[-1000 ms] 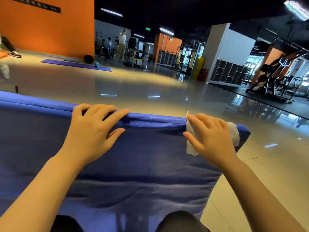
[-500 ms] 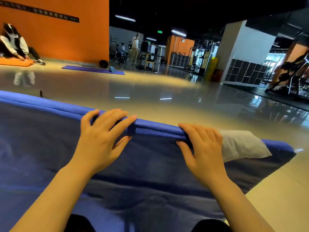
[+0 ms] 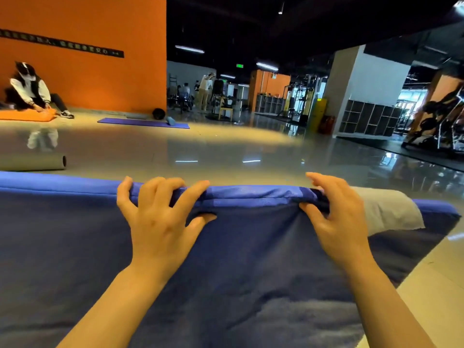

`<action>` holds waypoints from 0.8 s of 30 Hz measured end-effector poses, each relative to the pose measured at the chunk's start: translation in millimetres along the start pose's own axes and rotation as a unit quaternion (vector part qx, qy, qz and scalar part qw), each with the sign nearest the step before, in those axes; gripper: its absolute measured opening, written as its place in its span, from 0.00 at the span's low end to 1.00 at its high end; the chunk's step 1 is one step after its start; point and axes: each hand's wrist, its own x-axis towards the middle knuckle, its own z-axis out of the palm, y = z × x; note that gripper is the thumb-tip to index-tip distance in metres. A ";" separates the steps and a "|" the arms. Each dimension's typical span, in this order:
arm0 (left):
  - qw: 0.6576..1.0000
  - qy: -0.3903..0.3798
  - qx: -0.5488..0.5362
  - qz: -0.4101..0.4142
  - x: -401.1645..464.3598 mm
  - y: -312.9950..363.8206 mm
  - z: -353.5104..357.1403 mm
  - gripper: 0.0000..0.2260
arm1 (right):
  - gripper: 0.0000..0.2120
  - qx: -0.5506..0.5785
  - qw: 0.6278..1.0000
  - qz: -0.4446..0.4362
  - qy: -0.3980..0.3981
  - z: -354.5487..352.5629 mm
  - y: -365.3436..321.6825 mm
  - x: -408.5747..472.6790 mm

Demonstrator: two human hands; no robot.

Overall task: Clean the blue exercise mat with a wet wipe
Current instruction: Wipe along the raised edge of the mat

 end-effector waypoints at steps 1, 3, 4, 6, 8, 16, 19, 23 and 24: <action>1.000 -0.007 -0.002 0.011 -5.2 9.4 6.5 0.18 | 0.26 0.018 0.999 0.027 -0.023 -4.7 10.7 -4.6; 1.000 -0.020 0.001 0.020 -11.0 16.6 18.0 0.18 | 0.32 0.019 0.997 0.052 -0.050 -11.1 29.9 -10.0; 1.000 -0.024 0.004 0.019 -11.1 15.2 21.1 0.18 | 0.32 0.012 0.996 0.060 -0.057 -15.1 38.5 -10.8; 1.000 -0.021 0.010 0.017 -8.0 10.1 23.7 0.18 | 0.25 -0.008 0.995 0.074 -0.070 -23.9 53.5 -8.9; 1.000 -0.016 0.011 0.016 -8.3 9.0 23.6 0.17 | 0.16 -0.026 0.995 0.071 -0.067 -26.6 63.5 -8.6; 1.000 -0.019 0.007 0.013 -13.3 16.4 12.0 0.17 | 0.18 0.010 0.999 -0.010 -0.049 32.1 -21.4 -10.5; 0.999 -0.034 0.010 0.031 -10.9 15.6 3.1 0.17 | 0.19 0.029 0.989 -0.121 -0.084 55.3 -76.1 -20.1; 0.993 -0.087 0.039 0.070 -5.0 -13.6 -14.0 0.23 | 0.23 -0.038 0.984 -0.146 -0.090 44.2 -62.3 -15.5; 0.991 -0.103 0.056 0.061 -4.7 -22.7 -19.4 0.25 | 0.24 -0.062 0.987 -0.124 -0.081 36.5 -46.6 -13.9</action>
